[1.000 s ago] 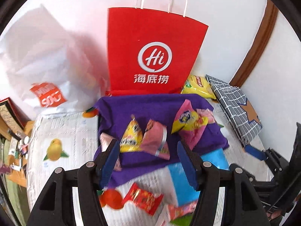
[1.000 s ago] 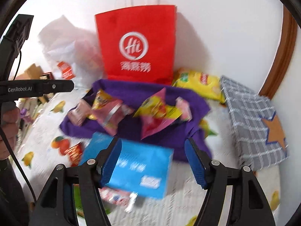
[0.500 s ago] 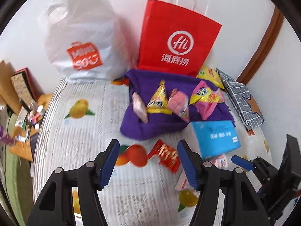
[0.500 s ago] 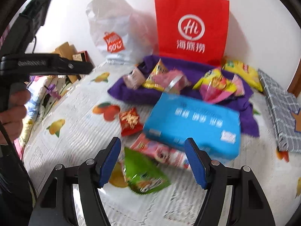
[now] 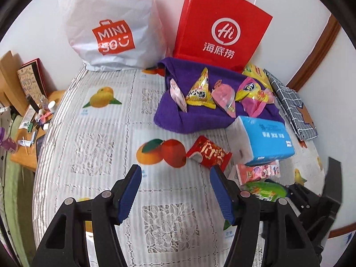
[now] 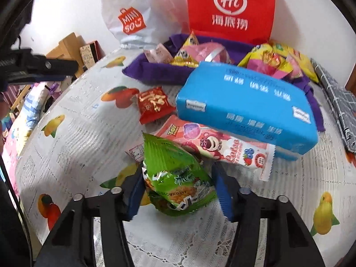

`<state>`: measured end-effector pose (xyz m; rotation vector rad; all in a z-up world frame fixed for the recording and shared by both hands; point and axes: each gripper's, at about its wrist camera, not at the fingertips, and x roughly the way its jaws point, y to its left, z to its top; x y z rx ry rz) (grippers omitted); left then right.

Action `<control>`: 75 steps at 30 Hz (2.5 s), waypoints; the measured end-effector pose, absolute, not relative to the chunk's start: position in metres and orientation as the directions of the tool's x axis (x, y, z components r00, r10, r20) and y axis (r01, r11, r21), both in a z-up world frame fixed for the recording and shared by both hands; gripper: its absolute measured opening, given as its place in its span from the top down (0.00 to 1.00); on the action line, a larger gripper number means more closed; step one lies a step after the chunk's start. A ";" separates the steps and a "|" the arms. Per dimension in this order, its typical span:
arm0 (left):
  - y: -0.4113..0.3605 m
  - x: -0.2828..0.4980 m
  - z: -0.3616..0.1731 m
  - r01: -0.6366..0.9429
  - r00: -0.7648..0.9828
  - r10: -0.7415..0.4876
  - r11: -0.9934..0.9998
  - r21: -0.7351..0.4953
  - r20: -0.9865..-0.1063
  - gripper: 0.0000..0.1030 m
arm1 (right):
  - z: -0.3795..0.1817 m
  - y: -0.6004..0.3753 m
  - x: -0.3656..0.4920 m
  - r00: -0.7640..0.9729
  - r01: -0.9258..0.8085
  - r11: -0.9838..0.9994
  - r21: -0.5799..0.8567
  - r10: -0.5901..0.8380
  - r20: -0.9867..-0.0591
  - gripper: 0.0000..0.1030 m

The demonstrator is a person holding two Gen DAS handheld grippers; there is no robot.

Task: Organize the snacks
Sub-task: 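Grasp the green snack bag with the right gripper while the left grasps the red packet, then lift both held packets and carry them toward the purple towel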

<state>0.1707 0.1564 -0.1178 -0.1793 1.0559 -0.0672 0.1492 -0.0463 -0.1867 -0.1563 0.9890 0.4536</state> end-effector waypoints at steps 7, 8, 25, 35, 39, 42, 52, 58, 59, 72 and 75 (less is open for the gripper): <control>0.135 0.180 -0.143 -0.036 0.458 -0.183 0.974 -0.224 -0.870 0.40 | -0.166 -0.072 0.135 0.547 -0.424 0.905 0.021 0.274 -0.791 0.47; 0.130 0.182 -0.148 -0.034 0.452 -0.195 0.971 -0.236 -0.870 0.40 | -0.164 -0.080 0.135 0.555 -0.411 0.911 0.018 0.265 -0.789 0.47; 0.099 0.240 -0.196 -0.139 0.380 -0.219 0.947 -0.289 -0.899 0.40 | -0.170 -0.215 0.144 0.615 -0.180 0.981 0.075 0.172 -0.769 0.47; 0.074 0.252 -0.200 -0.126 0.421 -0.058 0.984 -0.122 -0.905 0.46 | -0.178 -0.232 0.150 0.612 -0.157 0.983 0.097 0.174 -0.772 0.47; 0.079 0.240 -0.198 -0.103 0.429 -0.073 0.986 -0.129 -0.900 0.63 | -0.183 -0.223 0.152 0.606 -0.169 0.983 0.073 0.162 -0.779 0.47; 0.088 0.223 -0.194 -0.094 0.436 -0.062 0.989 -0.113 -0.898 0.65 | -0.185 -0.215 0.153 0.604 -0.183 0.981 0.057 0.158 -0.781 0.47; 0.088 0.178 -0.196 -0.043 0.464 -0.033 0.997 -0.059 -0.885 0.59 | -0.194 -0.200 0.160 0.591 -0.169 0.984 0.048 0.141 -0.794 0.47; 0.080 0.169 -0.196 -0.026 0.515 0.023 1.000 0.011 -0.857 0.63 | -0.191 -0.202 0.165 0.594 -0.137 0.988 0.077 0.144 -0.791 0.47; 0.081 0.167 -0.196 -0.026 0.522 0.022 1.000 0.010 -0.853 0.63 | -0.192 -0.202 0.166 0.594 -0.131 0.988 0.079 0.142 -0.792 0.47; 0.084 0.157 -0.198 -0.030 0.580 0.014 1.000 -0.004 -0.815 0.60 | -0.205 -0.200 0.173 0.573 -0.122 0.990 0.075 0.132 -0.809 0.46; 0.079 0.157 -0.198 -0.028 0.579 0.039 0.999 0.027 -0.815 0.59 | -0.208 -0.203 0.175 0.564 -0.113 0.989 0.100 0.147 -0.813 0.45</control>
